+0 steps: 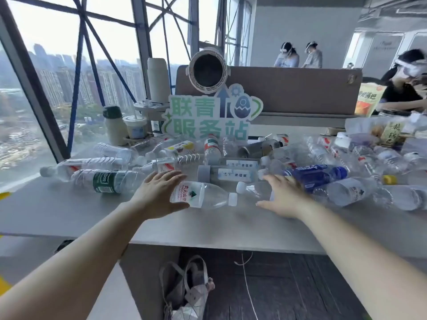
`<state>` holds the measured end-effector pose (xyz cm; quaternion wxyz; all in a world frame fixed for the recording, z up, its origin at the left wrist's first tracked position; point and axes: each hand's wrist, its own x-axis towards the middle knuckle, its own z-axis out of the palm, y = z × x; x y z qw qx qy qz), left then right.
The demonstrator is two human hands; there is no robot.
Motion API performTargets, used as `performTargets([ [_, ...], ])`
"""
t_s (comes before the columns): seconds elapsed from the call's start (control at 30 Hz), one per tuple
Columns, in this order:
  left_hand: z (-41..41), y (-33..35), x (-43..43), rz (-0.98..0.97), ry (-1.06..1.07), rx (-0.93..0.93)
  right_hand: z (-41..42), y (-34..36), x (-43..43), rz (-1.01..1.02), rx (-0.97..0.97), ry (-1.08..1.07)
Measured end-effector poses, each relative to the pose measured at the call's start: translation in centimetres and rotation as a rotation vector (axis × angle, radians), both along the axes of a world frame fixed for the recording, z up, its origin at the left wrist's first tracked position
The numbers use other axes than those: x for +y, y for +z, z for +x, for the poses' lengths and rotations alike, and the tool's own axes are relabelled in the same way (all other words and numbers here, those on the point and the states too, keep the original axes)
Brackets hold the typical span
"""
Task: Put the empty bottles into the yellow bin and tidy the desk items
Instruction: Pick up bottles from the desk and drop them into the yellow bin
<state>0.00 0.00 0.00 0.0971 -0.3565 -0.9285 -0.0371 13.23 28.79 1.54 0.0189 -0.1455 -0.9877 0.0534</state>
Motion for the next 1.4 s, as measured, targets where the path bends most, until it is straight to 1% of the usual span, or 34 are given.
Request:
performTargets([
  [0.13, -1.3, -0.5, -0.4, -0.039, -0.025, 0.021, -0.2, -0.5, -0.5, 0.01, -0.005, -0.072],
  [0.23, -1.2, -0.1, -0.8, -0.045, -0.046, 0.068, -0.2, -0.4, -1.0, 0.047, 0.007, -0.08],
  [0.37, -0.3, 0.8, -3.4, 0.02, -0.05, 0.109, 0.1, 0.7, -3.0, 0.048, 0.029, -0.062],
  [0.47, 1.3, 1.6, -7.9, 0.111, 0.013, 0.116, -0.2, 2.3, -6.2, 0.005, 0.129, 0.003],
  [0.57, 4.1, 2.7, -14.0, 0.244, 0.146, 0.129, -0.6, 3.7, -11.4, -0.039, 0.292, 0.134],
  [0.63, 6.2, 3.3, -18.8, 0.354, 0.257, 0.155, -0.8, 4.5, -15.8, -0.128, 0.423, 0.261],
  [0.73, 9.8, 3.9, -26.6, 0.447, 0.423, 0.208, -0.9, 5.4, -23.5, -0.273, 0.586, 0.46],
  [0.8, 12.1, 4.2, -31.7, 0.488, 0.509, 0.253, -1.3, 5.6, -28.9, -0.371, 0.653, 0.588],
  [0.9, 14.9, 4.2, -38.4, 0.518, 0.632, 0.324, -2.3, 5.3, -36.7, -0.582, 0.708, 0.731],
  [1.03, 16.1, 3.6, -45.5, 0.563, 0.795, 0.354, -4.9, 3.9, -45.4, -0.828, 0.678, 0.804],
  [1.17, 14.3, 2.3, -51.0, 0.567, 0.871, 0.369, -8.8, 1.8, -52.5, -0.998, 0.611, 0.82],
  [1.27, 12.1, 1.3, -54.1, 0.551, 0.902, 0.364, -11.1, 0.6, -56.2, -1.093, 0.621, 0.83],
  [1.4, 9.1, 0.9, -56.9, 0.547, 0.926, 0.36, -13.9, 0.2, -59.5, -1.156, 0.64, 0.858],
])
